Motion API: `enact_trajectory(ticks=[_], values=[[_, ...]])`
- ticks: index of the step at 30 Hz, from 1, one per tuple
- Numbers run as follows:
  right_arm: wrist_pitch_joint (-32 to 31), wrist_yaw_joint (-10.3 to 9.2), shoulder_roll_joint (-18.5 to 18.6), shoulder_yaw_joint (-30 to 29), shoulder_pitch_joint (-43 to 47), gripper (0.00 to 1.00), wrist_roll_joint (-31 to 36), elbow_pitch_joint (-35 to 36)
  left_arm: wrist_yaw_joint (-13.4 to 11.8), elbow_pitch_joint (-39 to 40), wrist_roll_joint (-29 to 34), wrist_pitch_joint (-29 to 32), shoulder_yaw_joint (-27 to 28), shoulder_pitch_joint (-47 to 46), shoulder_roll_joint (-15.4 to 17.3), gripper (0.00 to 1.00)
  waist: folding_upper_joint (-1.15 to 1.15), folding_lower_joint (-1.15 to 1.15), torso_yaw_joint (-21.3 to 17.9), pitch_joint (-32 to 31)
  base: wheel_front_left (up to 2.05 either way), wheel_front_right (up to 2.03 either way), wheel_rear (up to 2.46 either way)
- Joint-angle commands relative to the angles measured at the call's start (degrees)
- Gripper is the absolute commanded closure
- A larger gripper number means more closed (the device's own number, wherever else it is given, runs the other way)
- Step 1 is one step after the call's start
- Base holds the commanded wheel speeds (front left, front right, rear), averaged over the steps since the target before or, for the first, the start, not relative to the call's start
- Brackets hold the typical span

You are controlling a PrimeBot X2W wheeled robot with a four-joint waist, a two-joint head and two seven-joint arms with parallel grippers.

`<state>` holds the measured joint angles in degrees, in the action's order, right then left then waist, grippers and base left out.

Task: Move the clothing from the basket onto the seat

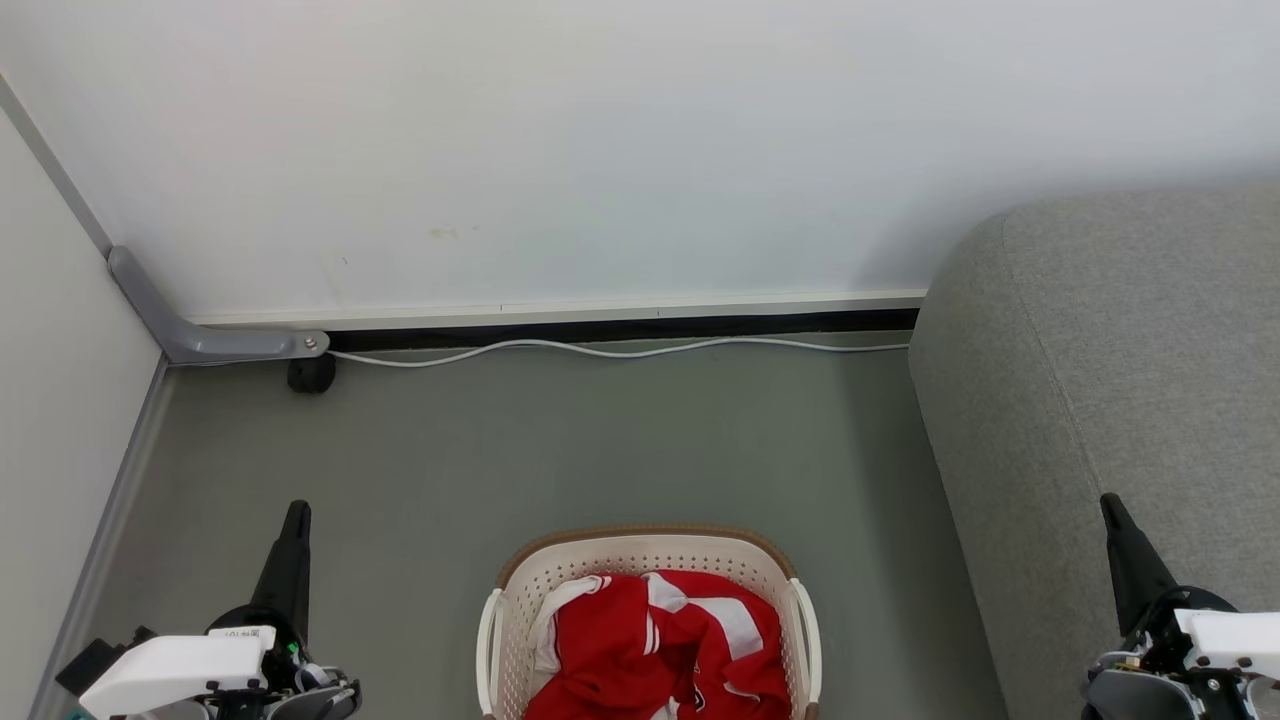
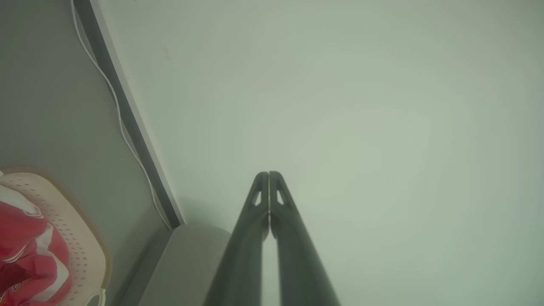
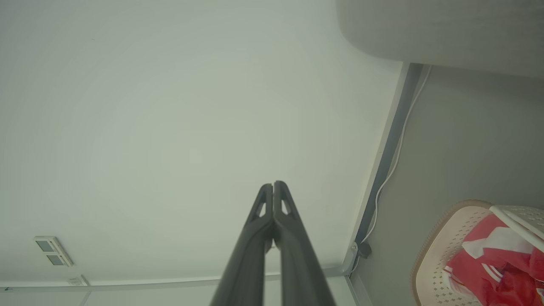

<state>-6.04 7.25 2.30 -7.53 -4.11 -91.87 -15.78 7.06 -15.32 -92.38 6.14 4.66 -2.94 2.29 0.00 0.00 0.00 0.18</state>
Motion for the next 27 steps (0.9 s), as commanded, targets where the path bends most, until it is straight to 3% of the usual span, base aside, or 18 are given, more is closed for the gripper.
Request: enact_trajectory(ticks=[1, 27], values=[[-0.4, 0.24, 0.6, 1.0, -2.1, 1.0, -0.3, 1.8, 0.4, 1.3, 0.2, 0.3, 1.8, -3.2, 0.6, 1.0, 0.0, 0.0, 0.0, 0.0, 0.0, 0.0, 0.0], [-0.4, 0.24, 0.6, 1.0, -2.1, 1.0, -0.3, 1.8, 0.4, 1.3, 0.2, 0.3, 1.8, -3.2, 0.6, 1.0, 0.0, 0.0, 0.0, 0.0, 0.0, 0.0, 0.0]])
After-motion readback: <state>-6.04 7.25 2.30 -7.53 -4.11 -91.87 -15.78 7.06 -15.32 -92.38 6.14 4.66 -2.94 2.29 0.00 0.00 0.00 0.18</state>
